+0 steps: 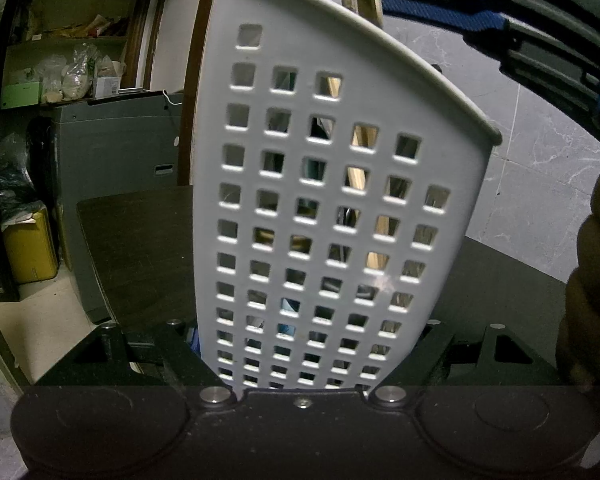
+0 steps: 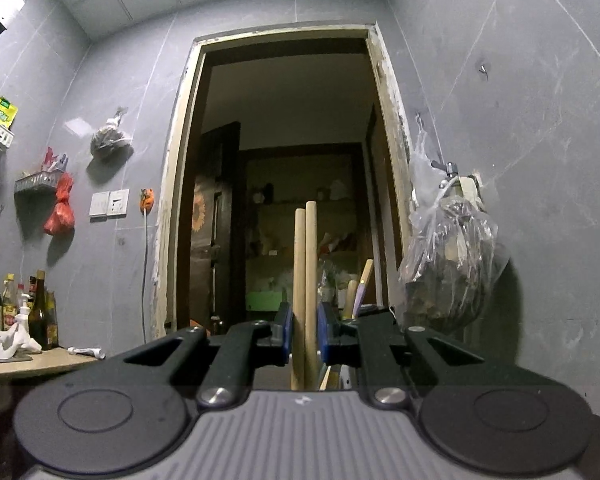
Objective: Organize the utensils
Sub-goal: 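Raise the chopsticks over the basket, lower them in, open the right gripper, then set the white basket down on the table and open the left gripper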
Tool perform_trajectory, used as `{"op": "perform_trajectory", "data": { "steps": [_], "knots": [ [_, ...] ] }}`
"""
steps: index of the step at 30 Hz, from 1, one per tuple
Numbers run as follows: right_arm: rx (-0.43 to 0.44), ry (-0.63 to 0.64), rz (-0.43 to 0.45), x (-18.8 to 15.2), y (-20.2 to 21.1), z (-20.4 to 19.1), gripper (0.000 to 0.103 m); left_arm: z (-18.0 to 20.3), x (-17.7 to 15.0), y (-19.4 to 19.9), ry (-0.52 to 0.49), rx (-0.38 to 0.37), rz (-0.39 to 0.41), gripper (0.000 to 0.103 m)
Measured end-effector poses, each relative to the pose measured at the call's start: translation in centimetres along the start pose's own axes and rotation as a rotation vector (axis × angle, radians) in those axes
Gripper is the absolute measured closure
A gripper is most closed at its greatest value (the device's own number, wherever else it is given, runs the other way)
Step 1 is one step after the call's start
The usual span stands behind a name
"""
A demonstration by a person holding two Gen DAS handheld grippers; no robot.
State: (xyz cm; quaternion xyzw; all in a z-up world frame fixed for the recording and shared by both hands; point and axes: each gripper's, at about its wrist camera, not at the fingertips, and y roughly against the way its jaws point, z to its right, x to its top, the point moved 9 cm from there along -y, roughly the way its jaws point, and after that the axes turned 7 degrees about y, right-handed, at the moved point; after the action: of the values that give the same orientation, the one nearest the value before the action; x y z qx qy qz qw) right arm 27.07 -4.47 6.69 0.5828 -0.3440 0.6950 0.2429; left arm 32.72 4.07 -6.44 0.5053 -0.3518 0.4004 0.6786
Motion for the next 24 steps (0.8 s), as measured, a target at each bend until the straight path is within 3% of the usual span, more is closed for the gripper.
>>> {"op": "perform_trajectory", "data": {
  "steps": [7, 9, 11, 15, 17, 21, 24],
  "knots": [
    [-0.003, -0.003, -0.041, -0.5, 0.6, 0.2, 0.086, 0.0, 0.0, 0.0, 0.000, 0.000, 0.001, 0.021],
    [-0.003, -0.006, -0.046, -0.5, 0.6, 0.3, 0.081, 0.0, 0.0, 0.0, 0.001, 0.000, 0.001, 0.021],
    [-0.001, -0.008, -0.051, -0.5, 0.7, 0.3, 0.069, 0.0, 0.0, 0.0, 0.000, 0.000, 0.000, 0.021],
    [0.001, -0.013, -0.054, -0.4, 0.9, 0.2, 0.063, 0.0, -0.1, -0.1, 0.003, 0.000, 0.001, 0.021],
    [-0.004, -0.015, -0.052, -0.2, 1.2, 0.3, 0.051, 0.0, 0.0, 0.1, 0.008, 0.001, 0.003, 0.020],
    [-0.015, -0.026, -0.049, 0.2, 2.1, 0.4, 0.041, -0.1, 0.2, 0.7, 0.018, 0.009, 0.022, 0.014],
    [-0.032, -0.030, -0.044, 0.6, 3.1, 0.5, 0.026, -0.2, 0.3, 1.6, 0.028, 0.014, 0.041, 0.012]
  ]
}}
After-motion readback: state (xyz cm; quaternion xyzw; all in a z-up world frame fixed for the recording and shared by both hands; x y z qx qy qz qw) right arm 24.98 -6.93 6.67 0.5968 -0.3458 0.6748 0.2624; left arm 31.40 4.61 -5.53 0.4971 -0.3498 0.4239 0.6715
